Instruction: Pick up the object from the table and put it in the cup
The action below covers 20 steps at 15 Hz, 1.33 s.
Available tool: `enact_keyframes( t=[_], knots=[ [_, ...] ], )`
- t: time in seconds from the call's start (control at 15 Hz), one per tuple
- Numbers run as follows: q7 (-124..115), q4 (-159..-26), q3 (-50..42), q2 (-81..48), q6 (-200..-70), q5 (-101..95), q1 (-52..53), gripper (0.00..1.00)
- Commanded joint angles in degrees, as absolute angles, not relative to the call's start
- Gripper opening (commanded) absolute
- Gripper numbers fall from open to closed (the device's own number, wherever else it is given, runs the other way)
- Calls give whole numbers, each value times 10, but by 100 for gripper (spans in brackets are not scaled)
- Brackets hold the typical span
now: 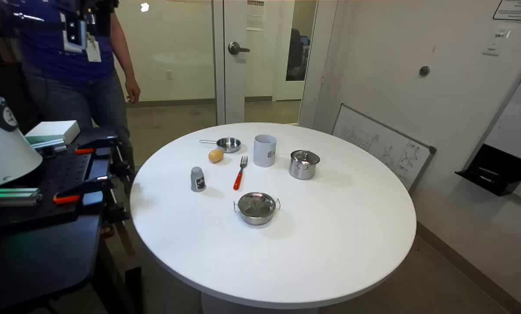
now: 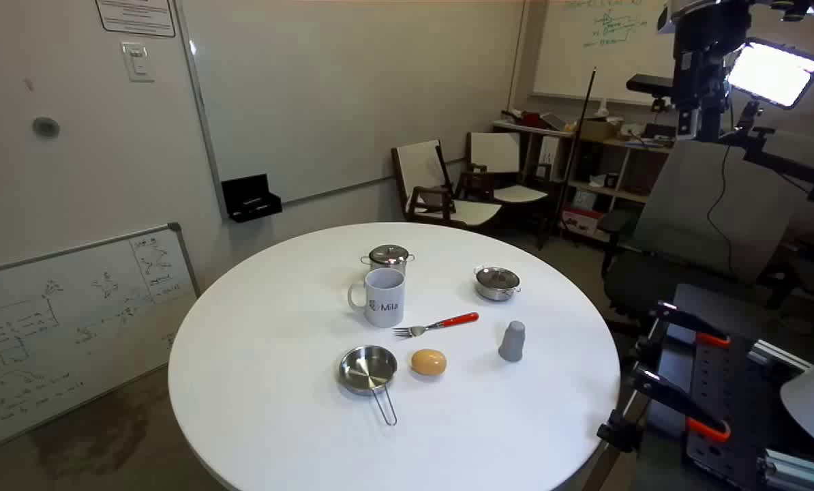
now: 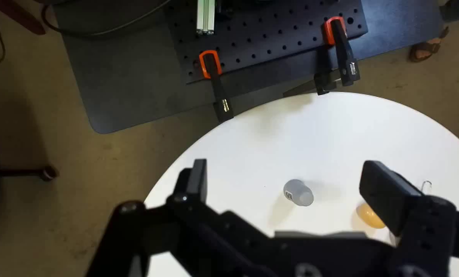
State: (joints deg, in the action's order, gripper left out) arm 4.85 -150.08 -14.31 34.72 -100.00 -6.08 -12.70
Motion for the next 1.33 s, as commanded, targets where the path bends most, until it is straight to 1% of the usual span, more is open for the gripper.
enact_keyframes(
  t=[0.0, 0.13, 0.4, 0.8, 1.0, 1.13, 1.2, 1.27],
  knots=[
    [51, -1500, -139, 346, -999, -59, -132, 100],
    [83, -1509, -132, 334, -1019, -54, -105, 100],
    [148, -1526, -110, 293, -1100, -19, -38, 100],
    [287, -1506, -97, 143, -1252, 37, 49, 100],
    [382, -1487, -91, 63, -1302, 71, 72, 100],
    [449, -1468, -77, 19, -1306, 92, 72, 100],
    [389, -1504, -66, 76, -1300, 67, 50, 100],
    [411, -1494, -59, 53, -1303, 75, 49, 100]
  ],
)
